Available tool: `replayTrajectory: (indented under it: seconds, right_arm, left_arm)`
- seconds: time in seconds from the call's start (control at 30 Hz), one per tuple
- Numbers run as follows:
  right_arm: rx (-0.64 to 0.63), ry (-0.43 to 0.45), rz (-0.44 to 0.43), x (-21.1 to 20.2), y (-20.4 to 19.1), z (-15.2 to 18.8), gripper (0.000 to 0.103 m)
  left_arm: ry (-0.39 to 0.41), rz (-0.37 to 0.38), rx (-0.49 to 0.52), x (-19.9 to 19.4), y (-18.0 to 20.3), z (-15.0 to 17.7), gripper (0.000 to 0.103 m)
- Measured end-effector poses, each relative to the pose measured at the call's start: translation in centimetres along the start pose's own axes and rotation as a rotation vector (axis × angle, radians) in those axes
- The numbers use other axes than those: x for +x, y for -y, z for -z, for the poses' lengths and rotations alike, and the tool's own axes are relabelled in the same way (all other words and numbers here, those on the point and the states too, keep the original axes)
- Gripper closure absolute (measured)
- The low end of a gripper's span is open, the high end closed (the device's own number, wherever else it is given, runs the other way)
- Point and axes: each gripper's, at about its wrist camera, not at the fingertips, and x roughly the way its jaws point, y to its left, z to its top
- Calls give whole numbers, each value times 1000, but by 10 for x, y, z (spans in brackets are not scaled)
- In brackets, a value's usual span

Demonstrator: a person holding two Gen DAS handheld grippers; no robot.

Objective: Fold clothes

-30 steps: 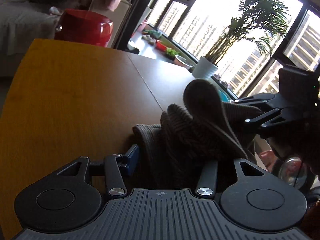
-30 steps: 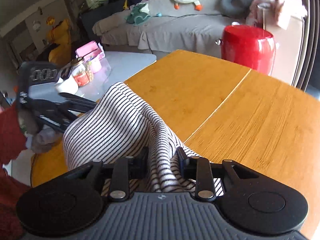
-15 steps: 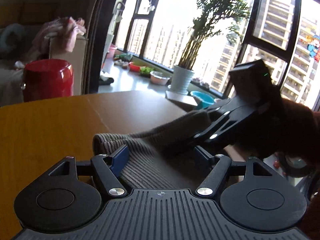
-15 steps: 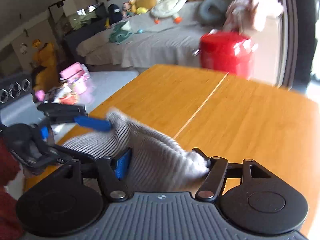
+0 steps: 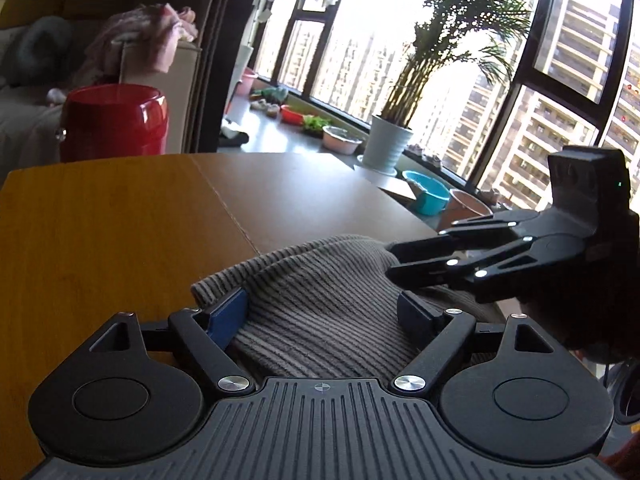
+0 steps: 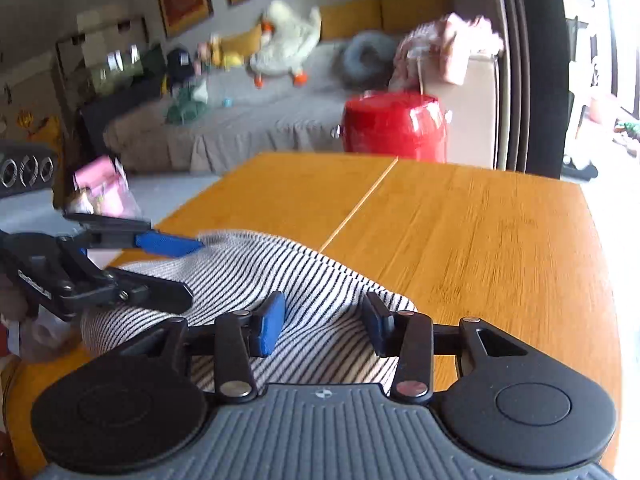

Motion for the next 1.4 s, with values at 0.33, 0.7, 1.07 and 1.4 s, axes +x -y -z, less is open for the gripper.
replayTrajectory:
  seconds: [0.33, 0.7, 1.07, 1.4]
  right_arm:
    - [-5, 51, -5, -36, -13, -3, 57]
    - [-6, 61, 5, -32, -38, 38, 53]
    - [-29, 87, 29, -30, -39, 43, 49]
    - [-179, 41, 2, -34, -72, 37, 47]
  left_arm:
    - [0, -15, -11, -1, 2, 2, 15]
    - [7, -32, 27, 4, 4, 3, 12]
    - [11, -26, 103, -57, 37, 14, 33]
    - [-40, -41, 40, -37, 23, 28, 25]
